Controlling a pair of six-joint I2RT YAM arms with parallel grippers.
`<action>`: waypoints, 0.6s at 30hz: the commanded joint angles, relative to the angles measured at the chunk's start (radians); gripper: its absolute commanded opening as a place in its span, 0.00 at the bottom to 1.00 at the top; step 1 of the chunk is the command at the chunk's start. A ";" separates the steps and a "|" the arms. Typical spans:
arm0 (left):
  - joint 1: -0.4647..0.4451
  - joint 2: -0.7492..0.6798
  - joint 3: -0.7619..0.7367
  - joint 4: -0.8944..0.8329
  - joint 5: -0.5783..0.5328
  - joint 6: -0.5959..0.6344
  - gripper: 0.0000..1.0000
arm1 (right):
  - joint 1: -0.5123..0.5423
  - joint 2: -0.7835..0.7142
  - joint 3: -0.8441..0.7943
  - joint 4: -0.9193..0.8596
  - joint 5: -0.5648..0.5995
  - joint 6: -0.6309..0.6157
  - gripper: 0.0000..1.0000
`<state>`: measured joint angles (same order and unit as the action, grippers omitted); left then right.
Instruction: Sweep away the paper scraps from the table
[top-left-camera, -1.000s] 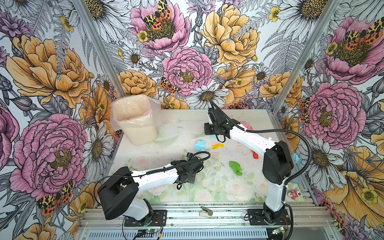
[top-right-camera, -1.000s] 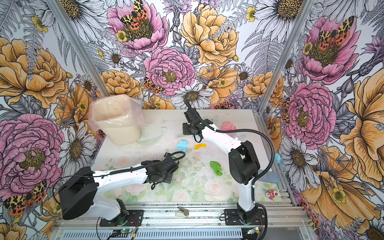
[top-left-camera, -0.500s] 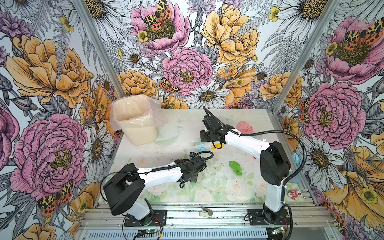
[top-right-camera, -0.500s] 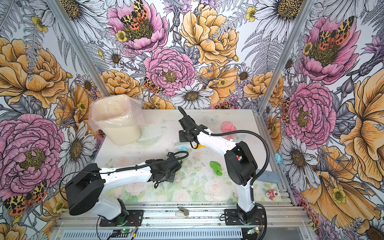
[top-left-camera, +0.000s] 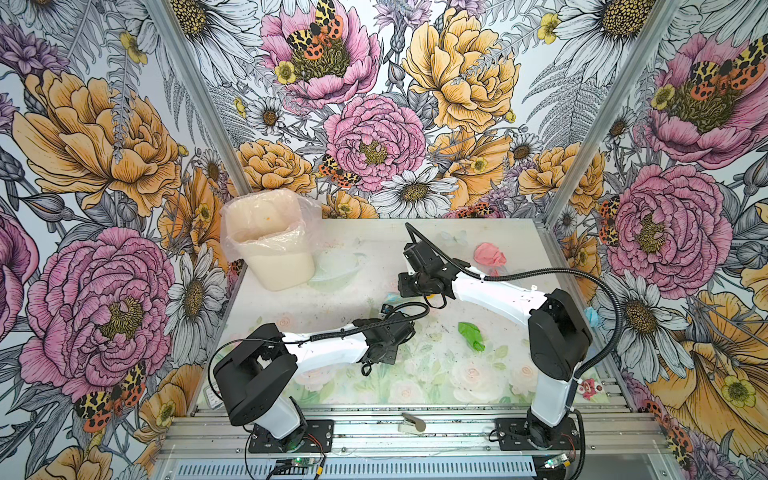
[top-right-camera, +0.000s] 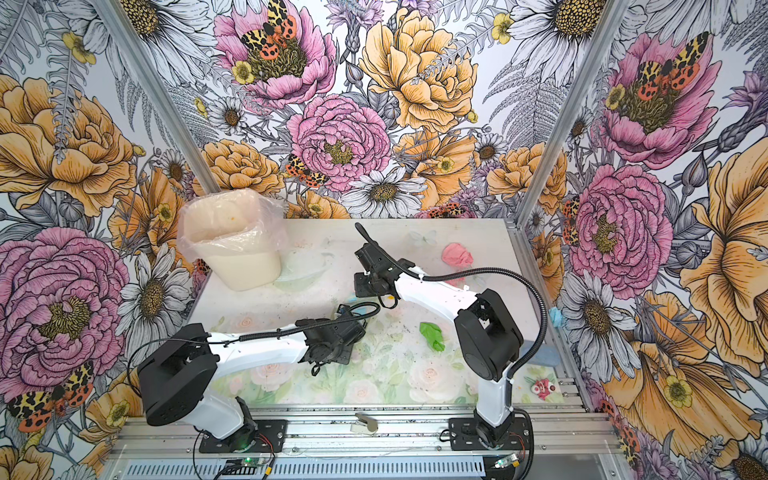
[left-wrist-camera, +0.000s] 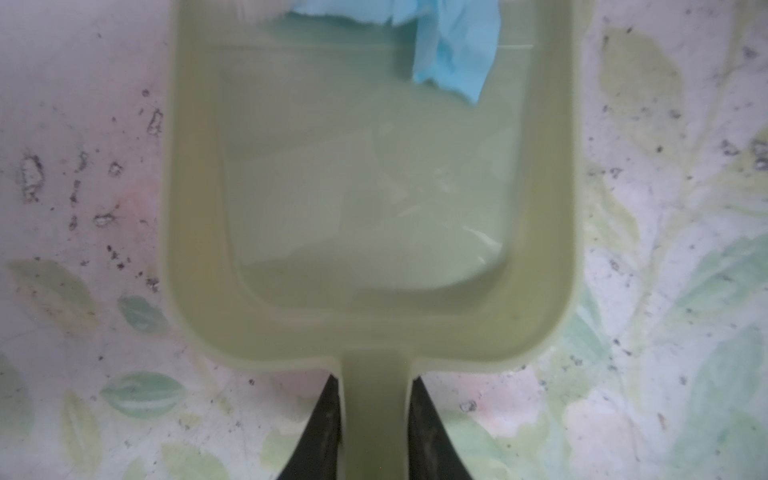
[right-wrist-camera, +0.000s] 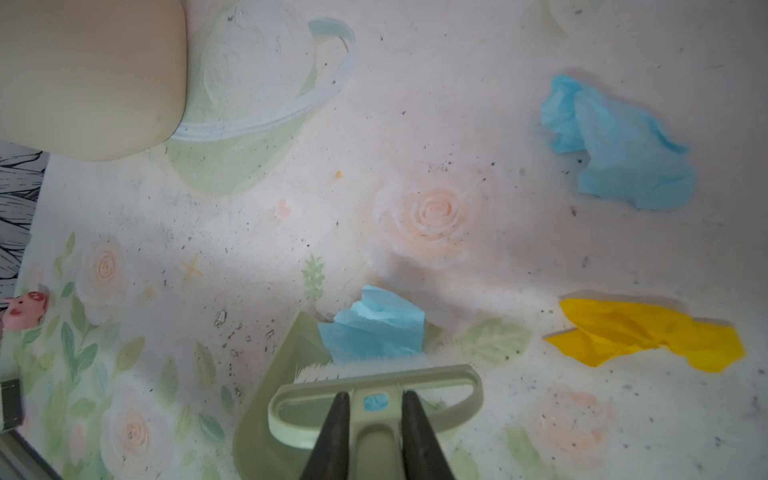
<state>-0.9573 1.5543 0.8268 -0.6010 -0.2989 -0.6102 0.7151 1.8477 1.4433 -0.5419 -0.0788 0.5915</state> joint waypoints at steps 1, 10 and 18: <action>-0.008 0.006 0.027 0.020 -0.014 0.020 0.00 | 0.009 -0.071 -0.013 0.004 -0.047 0.027 0.00; -0.009 -0.009 0.011 0.021 -0.019 0.011 0.00 | -0.038 -0.109 0.047 -0.024 0.034 -0.031 0.00; -0.014 -0.007 0.008 0.023 -0.025 -0.007 0.00 | -0.064 0.019 0.187 -0.035 0.121 -0.066 0.00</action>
<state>-0.9600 1.5543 0.8268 -0.6006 -0.2993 -0.6033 0.6422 1.8095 1.5784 -0.5751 -0.0116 0.5541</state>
